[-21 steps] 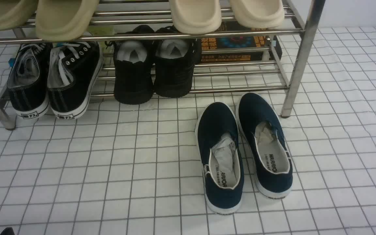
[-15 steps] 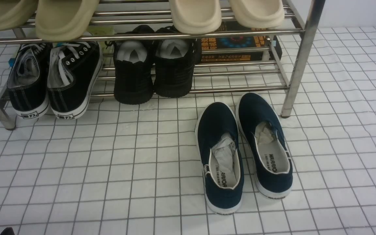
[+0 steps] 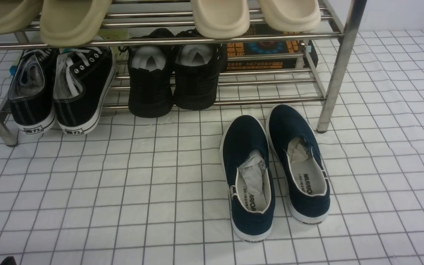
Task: Take the shoes off the shelf with your hand from the white checkered tablecloth.
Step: 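Grasp the leftmost shoe on the bottom shelf of the shoe rack with the left gripper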
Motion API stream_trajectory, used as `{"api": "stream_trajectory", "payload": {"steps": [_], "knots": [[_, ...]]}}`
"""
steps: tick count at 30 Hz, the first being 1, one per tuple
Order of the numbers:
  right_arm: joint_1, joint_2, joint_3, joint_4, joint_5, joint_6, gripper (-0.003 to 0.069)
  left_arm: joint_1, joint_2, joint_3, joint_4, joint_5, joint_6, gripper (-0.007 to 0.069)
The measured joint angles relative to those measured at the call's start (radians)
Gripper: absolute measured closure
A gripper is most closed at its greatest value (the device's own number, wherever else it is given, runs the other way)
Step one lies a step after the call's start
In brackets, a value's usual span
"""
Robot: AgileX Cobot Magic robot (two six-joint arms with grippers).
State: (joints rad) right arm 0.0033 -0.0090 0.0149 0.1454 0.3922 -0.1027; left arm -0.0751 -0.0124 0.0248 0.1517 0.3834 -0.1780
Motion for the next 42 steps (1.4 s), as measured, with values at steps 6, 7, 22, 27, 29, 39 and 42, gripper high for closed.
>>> {"api": "stream_trajectory", "payload": {"steps": [6, 7, 22, 27, 29, 39, 42], "knots": [[0.0, 0.0, 0.0, 0.0, 0.0, 0.0, 0.0496, 0.0, 0.0, 0.0, 0.0, 0.0, 0.0, 0.0384], [0.0, 0.0, 0.0, 0.0, 0.0, 0.0, 0.0495, 0.0, 0.0, 0.0, 0.0, 0.0, 0.0, 0.0384], [0.0, 0.0, 0.0, 0.0, 0.0, 0.0, 0.0486, 0.0, 0.0, 0.001, -0.465, -0.006, -0.488, 0.0384], [0.0, 0.0, 0.0, 0.0, 0.0, 0.0, 0.0477, 0.0, 0.0, 0.003, -0.49, -0.023, -0.523, 0.0385], [0.0, 0.0, 0.0, 0.0, 0.0, 0.0, 0.0475, 0.0, 0.0, 0.003, -0.49, -0.06, -0.524, 0.0405], [0.0, 0.0, 0.0, 0.0, 0.0, 0.0, 0.0463, 0.0, 0.354, -0.447, -0.221, 0.311, -0.485, 0.0623], [0.0, 0.0, 0.0, 0.0, 0.0, 0.0, 0.046, 0.0, 0.632, -0.579, -0.17, 0.552, -0.399, 0.0623]]}}
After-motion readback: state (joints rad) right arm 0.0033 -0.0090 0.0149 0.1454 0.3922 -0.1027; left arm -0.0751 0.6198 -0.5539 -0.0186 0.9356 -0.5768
